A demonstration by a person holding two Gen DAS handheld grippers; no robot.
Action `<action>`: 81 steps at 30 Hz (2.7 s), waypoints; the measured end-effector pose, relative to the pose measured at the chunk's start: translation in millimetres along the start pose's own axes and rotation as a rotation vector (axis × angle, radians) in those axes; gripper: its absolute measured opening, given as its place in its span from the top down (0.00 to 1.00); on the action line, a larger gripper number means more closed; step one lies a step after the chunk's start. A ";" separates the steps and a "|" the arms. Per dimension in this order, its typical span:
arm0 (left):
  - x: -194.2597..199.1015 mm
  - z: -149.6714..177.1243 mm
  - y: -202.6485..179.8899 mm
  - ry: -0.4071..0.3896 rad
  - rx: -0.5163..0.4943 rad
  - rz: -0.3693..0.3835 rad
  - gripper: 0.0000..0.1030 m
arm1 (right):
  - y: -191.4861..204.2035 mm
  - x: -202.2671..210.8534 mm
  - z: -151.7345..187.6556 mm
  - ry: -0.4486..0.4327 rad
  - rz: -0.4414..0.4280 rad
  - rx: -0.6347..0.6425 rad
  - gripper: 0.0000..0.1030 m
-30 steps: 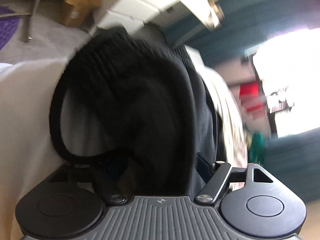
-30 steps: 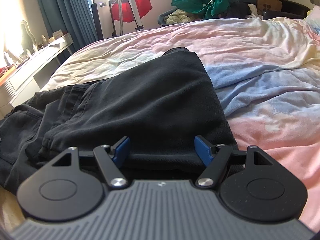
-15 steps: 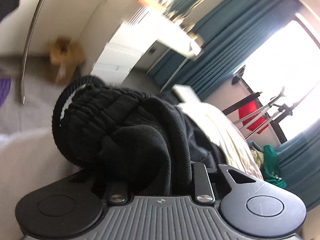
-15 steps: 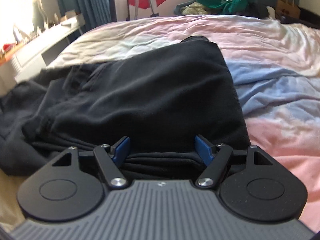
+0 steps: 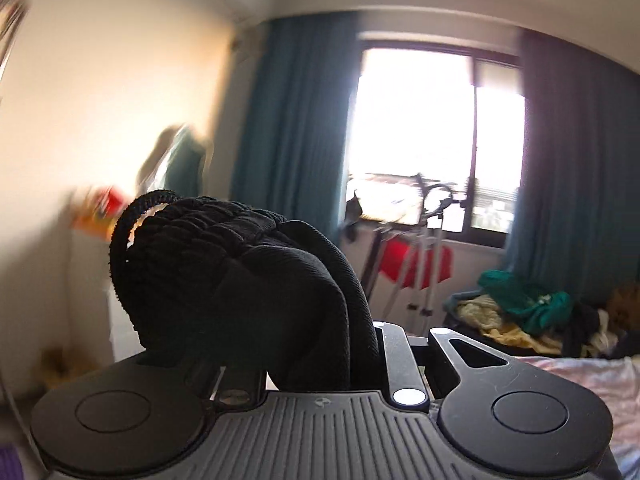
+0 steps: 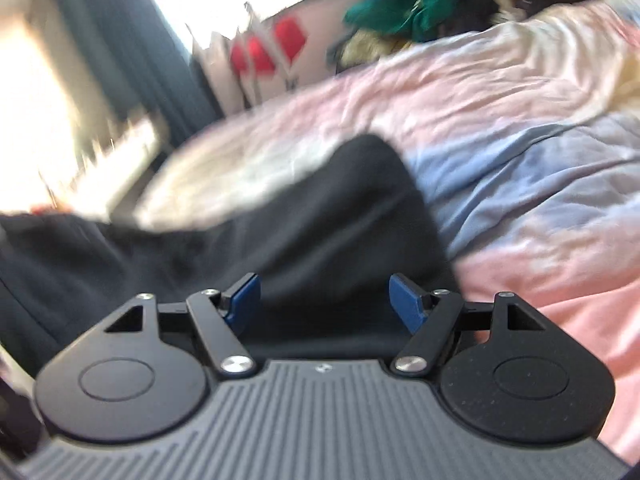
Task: Fold clothes
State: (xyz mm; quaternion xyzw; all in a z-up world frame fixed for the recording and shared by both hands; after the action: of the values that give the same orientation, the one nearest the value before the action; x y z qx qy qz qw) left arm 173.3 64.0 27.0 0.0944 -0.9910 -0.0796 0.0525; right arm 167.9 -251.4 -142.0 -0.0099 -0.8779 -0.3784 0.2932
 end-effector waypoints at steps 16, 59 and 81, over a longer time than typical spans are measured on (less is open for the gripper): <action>35.4 72.9 -423.2 -0.100 -0.515 0.412 0.81 | -134.8 38.2 -76.6 -0.247 0.129 -0.542 0.27; 44.4 167.7 -145.5 0.221 -0.287 0.415 0.06 | -119.4 56.9 -70.4 -0.315 0.085 -0.613 0.27; 28.5 165.1 -90.2 0.317 -0.162 0.254 0.06 | -100.7 -9.0 -8.8 0.018 0.017 -0.712 0.26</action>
State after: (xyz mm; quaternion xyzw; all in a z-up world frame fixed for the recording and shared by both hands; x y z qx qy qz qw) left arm 141.9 -4.6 -147.7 -0.0244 -0.9646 -0.1360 0.2248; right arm 155.8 -327.4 -208.3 -0.1155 -0.6885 -0.6581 0.2822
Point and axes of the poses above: each gripper's, at about its wrist camera, not at the fingertips, and x roughly against the way its jaws point, y to its left, z to its underside, the point moved 10 cm from there along -x, roughly the way its jaws point, and after that the axes turned 14 degrees about -x, right-handed, at the moved point
